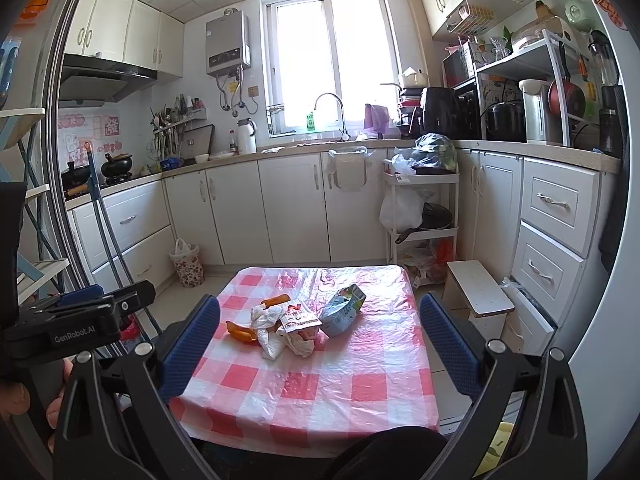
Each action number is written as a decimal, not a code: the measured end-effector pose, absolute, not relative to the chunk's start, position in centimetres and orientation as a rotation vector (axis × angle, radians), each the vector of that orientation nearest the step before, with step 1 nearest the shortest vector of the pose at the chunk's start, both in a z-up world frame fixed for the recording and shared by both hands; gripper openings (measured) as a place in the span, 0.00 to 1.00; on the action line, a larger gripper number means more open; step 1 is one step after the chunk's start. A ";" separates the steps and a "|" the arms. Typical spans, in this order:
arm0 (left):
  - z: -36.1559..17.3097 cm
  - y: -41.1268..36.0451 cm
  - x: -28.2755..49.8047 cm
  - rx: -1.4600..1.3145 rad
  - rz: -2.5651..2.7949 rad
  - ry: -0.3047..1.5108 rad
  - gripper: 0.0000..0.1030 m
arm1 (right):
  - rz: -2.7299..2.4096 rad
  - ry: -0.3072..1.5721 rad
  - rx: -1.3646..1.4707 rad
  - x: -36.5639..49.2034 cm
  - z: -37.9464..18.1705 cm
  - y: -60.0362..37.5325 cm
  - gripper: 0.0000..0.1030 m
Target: Collect trash
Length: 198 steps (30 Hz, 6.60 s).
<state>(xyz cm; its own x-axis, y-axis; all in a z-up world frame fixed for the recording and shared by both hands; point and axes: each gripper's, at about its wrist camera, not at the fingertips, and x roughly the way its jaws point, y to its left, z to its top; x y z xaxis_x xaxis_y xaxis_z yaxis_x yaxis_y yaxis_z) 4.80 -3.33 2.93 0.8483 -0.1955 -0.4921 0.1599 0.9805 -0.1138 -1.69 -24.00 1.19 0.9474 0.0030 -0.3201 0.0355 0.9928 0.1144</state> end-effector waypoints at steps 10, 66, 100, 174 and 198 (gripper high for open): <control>3.0 -3.4 4.8 -0.072 -0.187 0.523 0.93 | -0.016 0.326 0.120 -1.7 1.2 -23.9 0.93; 3.5 -3.3 4.7 -0.078 -0.191 0.519 0.93 | 0.010 0.321 0.119 -1.6 1.4 -23.3 0.93; 3.5 -3.2 4.7 -0.084 -0.192 0.519 0.93 | 0.015 0.322 0.121 -1.6 1.4 -23.2 0.93; 3.6 -2.9 4.8 -0.094 -0.193 0.517 0.93 | 0.024 0.321 0.124 -1.6 1.4 -22.7 0.93; 3.6 -2.8 4.8 -0.098 -0.194 0.516 0.93 | 0.026 0.318 0.124 -1.7 1.4 -22.7 0.93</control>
